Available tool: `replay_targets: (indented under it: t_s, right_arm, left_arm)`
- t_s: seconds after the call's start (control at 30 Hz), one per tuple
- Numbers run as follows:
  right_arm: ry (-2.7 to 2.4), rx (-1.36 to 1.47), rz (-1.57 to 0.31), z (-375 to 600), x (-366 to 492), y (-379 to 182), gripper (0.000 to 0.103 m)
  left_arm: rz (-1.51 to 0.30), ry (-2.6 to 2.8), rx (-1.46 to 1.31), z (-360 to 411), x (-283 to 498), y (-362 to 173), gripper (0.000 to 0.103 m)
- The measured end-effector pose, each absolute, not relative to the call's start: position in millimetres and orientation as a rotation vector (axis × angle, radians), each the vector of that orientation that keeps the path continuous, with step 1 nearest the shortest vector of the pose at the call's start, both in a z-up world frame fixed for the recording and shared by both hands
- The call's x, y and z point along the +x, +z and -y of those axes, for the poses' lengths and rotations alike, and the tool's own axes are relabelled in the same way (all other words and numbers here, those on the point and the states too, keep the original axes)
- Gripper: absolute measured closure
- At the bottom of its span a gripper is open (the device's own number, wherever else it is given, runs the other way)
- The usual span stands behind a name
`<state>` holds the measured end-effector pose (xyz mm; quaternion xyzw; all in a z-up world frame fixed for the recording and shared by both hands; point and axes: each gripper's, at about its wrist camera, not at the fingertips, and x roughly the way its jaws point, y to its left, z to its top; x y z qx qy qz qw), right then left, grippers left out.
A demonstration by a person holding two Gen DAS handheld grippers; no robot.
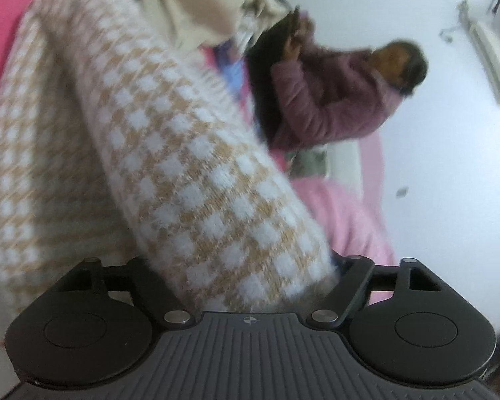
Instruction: Fold clothes
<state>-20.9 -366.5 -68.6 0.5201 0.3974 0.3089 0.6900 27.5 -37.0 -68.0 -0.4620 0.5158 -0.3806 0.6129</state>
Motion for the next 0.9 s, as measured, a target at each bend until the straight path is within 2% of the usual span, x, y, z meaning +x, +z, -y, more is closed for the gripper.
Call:
replay_targets:
  t_s: [0.13, 0.2, 0.23, 0.37, 0.43, 0.7, 0.9]
  right_arm:
    - [0.659, 1.107, -0.688, 402.2, -24.3, -39.9, 0.032]
    - [0.568, 1.032, -0.641, 413.6, -26.4, -35.8, 0.035]
    - [0.53, 0.987, -0.644, 414.2, -24.7, -37.2, 0.042]
    - [0.438, 0.827, -0.72, 403.2, -13.9, -54.3, 0.06]
    - [0.446, 0.759, -0.751, 391.1, -2.7, -60.7, 0.063]
    - [0.487, 0.338, -0.848, 342.1, 25.9, -74.0, 0.065]
    - [0.478, 0.162, -0.832, 328.4, 9.5, -70.7, 0.064]
  left_arm:
    - [-1.074, -0.887, -1.17, 32.3, 55.4, -35.3, 0.032]
    - [-0.999, -0.894, -1.171, 30.4, 68.7, -21.2, 0.044]
    - [-0.962, -0.898, -1.172, 29.5, 75.3, -14.1, 0.049]
    - [-0.879, -0.872, -1.183, 30.0, 100.1, -3.5, 0.051]
    - [-0.883, -0.859, -1.192, 32.5, 109.7, -6.3, 0.051]
    - [-0.869, -0.884, -1.18, 40.2, 111.0, -5.9, 0.052]
    - [-0.92, -0.89, -1.131, 27.9, 100.1, -22.4, 0.045]
